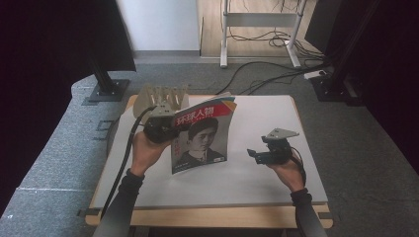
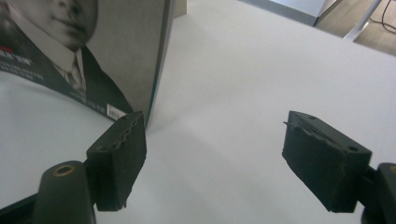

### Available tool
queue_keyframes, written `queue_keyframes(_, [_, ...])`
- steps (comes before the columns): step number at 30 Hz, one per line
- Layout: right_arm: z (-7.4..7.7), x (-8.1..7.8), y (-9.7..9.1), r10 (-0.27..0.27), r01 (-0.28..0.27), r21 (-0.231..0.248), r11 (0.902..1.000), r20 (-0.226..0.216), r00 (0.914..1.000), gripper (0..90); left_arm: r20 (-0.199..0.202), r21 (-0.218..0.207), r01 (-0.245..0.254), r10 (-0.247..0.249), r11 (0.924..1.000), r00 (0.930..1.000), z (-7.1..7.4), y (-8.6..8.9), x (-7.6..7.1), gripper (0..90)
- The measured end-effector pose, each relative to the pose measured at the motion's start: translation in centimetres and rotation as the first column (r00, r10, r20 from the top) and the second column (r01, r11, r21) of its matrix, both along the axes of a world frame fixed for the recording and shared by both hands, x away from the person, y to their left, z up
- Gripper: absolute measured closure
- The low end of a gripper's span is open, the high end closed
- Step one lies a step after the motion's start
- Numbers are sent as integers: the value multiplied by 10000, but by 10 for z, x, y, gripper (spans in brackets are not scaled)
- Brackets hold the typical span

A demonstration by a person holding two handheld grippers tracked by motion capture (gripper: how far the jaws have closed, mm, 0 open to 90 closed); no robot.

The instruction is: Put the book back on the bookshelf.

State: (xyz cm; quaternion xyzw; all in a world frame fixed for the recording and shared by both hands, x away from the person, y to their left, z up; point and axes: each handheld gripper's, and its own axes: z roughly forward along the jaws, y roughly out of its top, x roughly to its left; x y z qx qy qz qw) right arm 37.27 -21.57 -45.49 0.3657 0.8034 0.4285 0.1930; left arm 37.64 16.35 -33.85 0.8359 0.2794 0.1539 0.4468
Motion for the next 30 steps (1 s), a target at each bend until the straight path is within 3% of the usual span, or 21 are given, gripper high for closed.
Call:
queue_keyframes(10, [-28,-3,8,66,-78,-160,9998,-707,9975,111,-156,-323,-341,336,9989,9993,7,26,-5,871])
queue_keyframes(19, [-49,-6,11,-198,170,-308,9994,-941,9954,39,-97,-435,-827,824,9956,9966,9,49,-10,872])
queue_keyframes(30, [-79,-6,9,-590,446,-1102,9929,-1308,9897,0,-77,-585,-1391,1388,9886,9903,9,73,-18,871])
